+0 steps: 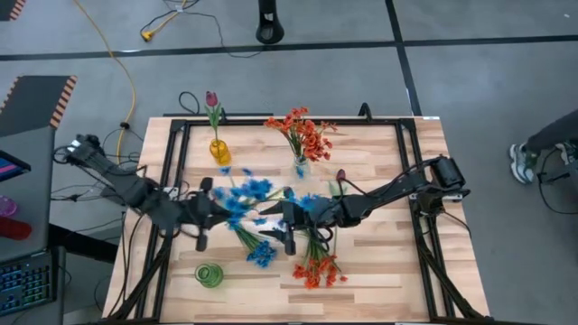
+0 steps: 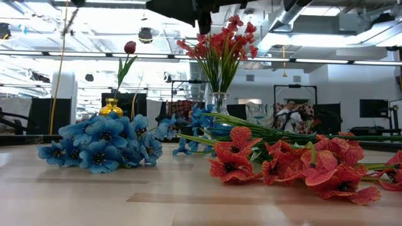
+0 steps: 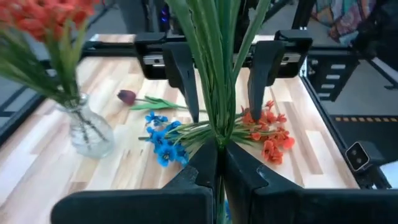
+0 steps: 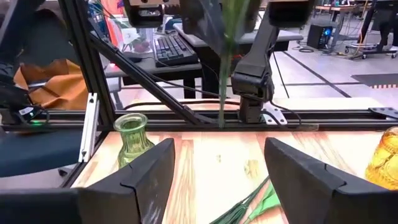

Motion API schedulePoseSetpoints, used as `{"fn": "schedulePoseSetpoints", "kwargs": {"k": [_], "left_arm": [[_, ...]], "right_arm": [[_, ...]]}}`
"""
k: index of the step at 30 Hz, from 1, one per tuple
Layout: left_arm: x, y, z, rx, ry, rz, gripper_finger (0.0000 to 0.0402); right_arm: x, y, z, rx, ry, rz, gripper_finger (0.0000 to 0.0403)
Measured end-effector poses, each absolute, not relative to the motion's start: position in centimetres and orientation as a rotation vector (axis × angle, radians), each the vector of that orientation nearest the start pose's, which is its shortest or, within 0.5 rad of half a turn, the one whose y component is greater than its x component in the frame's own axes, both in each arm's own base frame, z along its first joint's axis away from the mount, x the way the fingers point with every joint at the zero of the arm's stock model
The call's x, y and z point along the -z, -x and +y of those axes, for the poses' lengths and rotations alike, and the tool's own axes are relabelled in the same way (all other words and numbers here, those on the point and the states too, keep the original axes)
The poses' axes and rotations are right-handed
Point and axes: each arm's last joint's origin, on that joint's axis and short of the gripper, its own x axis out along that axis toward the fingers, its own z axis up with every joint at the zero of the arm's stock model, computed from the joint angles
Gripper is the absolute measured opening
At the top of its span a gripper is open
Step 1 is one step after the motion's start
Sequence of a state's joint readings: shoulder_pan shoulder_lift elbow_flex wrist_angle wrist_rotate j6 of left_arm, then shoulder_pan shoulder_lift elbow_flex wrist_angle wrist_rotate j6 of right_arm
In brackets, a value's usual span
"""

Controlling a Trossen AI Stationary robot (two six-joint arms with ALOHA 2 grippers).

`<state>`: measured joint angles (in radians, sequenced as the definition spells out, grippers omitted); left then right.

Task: Sort flowers into vase by color
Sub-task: Put the top blue flowers into the green vase

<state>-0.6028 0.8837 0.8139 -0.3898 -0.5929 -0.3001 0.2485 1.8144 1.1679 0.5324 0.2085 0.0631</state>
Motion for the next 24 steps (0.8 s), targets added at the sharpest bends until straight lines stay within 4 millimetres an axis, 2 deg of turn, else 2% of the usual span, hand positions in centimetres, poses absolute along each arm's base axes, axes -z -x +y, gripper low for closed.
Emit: {"fn": "schedulePoseSetpoints", "kwargs": {"k": [6,12,20,24], "left_arm": [[-30.8,-13.4,-11.4,-0.056,0.062,0.353,0.0],[-30.0,-11.7,-14.3,-0.034,0.087,0.322,0.0],[-28.2,-9.9,-17.8,-0.053,0.152,0.275,0.0],[-27.7,-9.4,-18.8,-0.062,0.193,0.25,0.0]], "right_arm": [[-24.9,-39.9,9.5,-0.033,-0.056,0.117,0.0276],[-24.9,-39.9,9.5,-0.033,-0.056,0.115,0.0276],[-25.0,-39.9,9.5,-0.033,-0.056,0.113,0.0276],[-25.0,-39.9,9.5,-0.033,-0.056,0.113,0.0276]]}}
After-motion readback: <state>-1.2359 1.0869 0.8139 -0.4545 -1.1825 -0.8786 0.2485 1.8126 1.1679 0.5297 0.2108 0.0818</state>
